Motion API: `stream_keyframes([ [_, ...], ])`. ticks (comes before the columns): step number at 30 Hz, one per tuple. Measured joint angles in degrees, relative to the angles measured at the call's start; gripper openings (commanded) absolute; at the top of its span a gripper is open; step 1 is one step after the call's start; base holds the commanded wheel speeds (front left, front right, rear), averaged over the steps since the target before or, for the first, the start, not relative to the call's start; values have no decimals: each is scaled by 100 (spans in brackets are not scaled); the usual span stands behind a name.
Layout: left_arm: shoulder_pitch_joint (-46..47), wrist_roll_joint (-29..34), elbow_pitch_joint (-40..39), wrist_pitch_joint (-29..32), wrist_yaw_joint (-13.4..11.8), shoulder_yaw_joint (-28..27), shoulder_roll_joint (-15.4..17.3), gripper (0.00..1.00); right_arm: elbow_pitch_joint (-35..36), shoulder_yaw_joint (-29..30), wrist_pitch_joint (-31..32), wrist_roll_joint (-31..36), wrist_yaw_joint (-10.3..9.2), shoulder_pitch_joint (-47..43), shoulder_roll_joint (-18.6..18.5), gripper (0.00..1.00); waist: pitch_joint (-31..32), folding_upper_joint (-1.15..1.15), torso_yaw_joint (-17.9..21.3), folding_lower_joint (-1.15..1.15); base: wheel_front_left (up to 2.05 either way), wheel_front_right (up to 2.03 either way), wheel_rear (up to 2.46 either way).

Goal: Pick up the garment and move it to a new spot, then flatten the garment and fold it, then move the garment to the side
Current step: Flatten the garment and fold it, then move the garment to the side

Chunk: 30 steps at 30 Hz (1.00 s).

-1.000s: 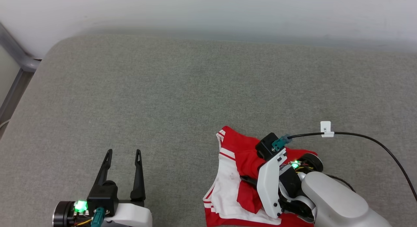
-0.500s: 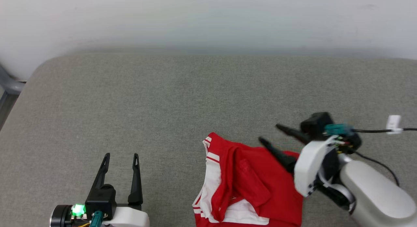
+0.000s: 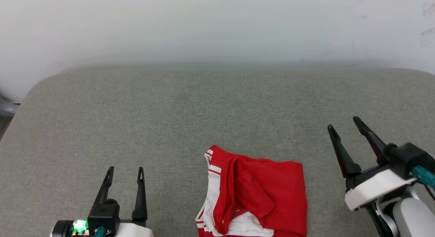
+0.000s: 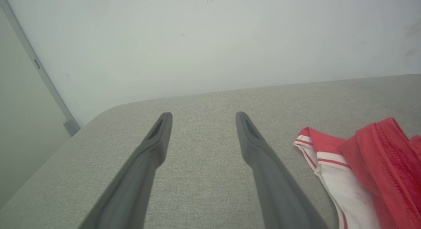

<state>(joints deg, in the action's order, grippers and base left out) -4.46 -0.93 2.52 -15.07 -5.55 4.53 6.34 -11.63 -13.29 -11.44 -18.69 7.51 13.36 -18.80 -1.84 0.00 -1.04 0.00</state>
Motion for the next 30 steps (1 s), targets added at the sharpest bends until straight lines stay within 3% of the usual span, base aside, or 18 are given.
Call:
stream_keyframes([
  [5, -87, -2, 0, 0, 36, 26, 9, 100, 325, 811, -236, 502, 1, -636, 546, 100, 101, 0, 11, 0, 0, 0, 0],
  [12, -135, -10, 7, 0, 54, 53, 30, 100, 712, 1412, -320, 795, 0, -1371, 1132, 100, 190, 0, -4, 0, 0, 0, 0],
  [20, -210, -23, 34, 0, 80, 65, 53, 100, 880, 1492, -341, 973, 1, -1954, 1356, 100, 229, 0, -48, 0, 0, 0, 0],
  [30, -220, -30, 74, 0, 78, 78, 45, 100, 872, 1416, -348, 1178, 1, -2070, 1410, 100, 243, 0, -63, 0, 0, 0, 0],
])
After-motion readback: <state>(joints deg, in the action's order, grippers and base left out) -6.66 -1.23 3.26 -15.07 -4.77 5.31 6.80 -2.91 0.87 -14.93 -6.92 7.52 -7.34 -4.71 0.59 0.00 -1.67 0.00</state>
